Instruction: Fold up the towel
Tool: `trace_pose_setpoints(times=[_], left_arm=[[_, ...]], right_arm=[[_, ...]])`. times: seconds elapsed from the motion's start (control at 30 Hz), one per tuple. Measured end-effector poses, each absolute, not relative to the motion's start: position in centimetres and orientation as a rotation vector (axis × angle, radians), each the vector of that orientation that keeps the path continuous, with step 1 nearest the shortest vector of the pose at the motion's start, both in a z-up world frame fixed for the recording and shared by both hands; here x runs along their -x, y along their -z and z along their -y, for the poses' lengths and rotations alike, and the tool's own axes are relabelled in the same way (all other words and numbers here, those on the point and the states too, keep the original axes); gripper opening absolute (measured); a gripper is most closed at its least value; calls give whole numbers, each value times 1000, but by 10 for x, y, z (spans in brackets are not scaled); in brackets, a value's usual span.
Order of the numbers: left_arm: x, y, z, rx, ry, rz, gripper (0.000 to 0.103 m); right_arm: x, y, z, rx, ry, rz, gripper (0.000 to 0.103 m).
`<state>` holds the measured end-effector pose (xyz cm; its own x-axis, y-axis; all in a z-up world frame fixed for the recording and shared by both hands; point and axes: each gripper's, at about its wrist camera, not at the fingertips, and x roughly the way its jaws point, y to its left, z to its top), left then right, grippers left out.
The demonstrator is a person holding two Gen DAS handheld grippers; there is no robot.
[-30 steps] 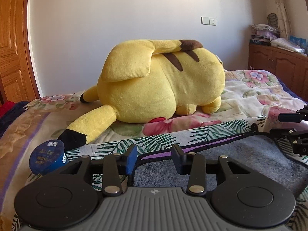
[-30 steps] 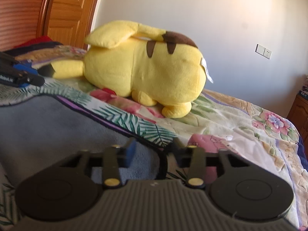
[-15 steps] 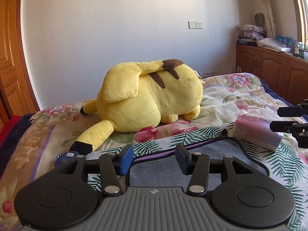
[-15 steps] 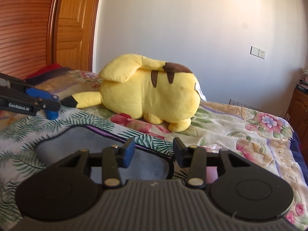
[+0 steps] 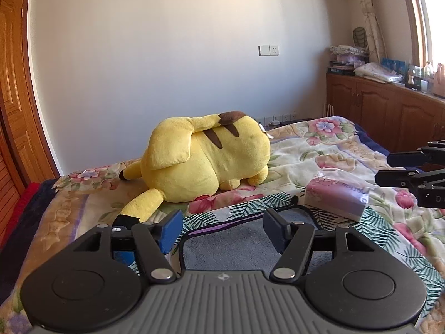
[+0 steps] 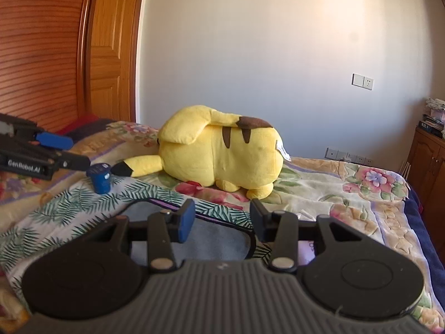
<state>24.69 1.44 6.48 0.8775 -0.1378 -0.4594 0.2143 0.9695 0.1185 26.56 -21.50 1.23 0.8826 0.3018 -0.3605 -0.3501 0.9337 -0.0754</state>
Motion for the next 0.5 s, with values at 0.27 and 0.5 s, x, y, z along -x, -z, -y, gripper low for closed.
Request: trace_pose_setpoints(times=[0.27,0.5], left_arm=[[-213,-64,-12,-146,190,-472,51],[-187,-57,-11,-131,195,-473,60]], right_arm=[[-238,-14,217,103,-331,-368,45],[-220,-1,216,85,-319,-391,45]])
